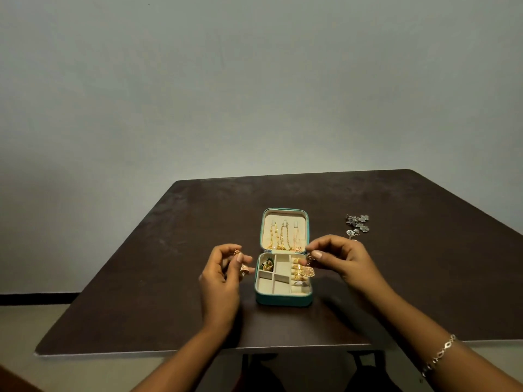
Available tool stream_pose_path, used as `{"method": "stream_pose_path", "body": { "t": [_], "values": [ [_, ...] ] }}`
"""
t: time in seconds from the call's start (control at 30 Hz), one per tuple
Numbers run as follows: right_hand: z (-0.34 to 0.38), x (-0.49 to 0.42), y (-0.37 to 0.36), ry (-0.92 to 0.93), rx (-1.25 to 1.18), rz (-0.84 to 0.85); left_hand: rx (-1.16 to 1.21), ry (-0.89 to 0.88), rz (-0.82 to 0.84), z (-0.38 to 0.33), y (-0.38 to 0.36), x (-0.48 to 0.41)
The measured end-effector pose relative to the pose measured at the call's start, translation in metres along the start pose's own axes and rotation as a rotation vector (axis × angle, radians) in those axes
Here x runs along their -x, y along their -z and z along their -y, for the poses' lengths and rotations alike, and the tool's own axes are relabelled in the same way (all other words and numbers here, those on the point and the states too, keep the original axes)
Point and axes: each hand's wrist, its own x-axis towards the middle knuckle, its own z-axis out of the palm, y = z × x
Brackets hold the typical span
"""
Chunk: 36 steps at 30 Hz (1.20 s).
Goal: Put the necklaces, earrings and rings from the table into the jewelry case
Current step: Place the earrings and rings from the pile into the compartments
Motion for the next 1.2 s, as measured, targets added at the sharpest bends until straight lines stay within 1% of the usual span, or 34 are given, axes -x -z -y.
{"method": "stream_pose_path", "body": {
  "t": [0.13,0.33,0.47,0.57,0.83,1.0,1.07,1.2],
  "values": [
    [-0.003,-0.008,-0.029,0.006,0.017,-0.009,-0.076,-0.045,0.021,0.011,0.0,0.006],
    [-0.011,-0.01,-0.038,0.014,0.332,0.005,-0.083,-0.085,0.106,0.01,-0.004,0.014],
    [-0.016,-0.007,-0.039,-0.03,0.467,0.019,-0.067,-0.089,0.134,0.007,-0.005,0.014],
    [-0.016,-0.005,-0.044,-0.026,0.571,0.019,-0.078,-0.095,0.138,0.007,-0.005,0.013],
    [-0.025,-0.005,-0.062,-0.004,0.816,-0.108,-0.099,-0.081,0.138,0.008,-0.005,0.013],
    [-0.024,-0.009,-0.069,0.074,1.072,-0.207,-0.113,-0.076,0.142,0.01,-0.005,0.013],
    [-0.025,-0.012,-0.069,0.059,1.125,-0.221,-0.119,-0.076,0.143,0.01,-0.005,0.012],
    [-0.027,-0.014,-0.069,0.025,1.167,-0.196,-0.145,-0.097,0.128,0.014,-0.005,0.011]
  ]
}}
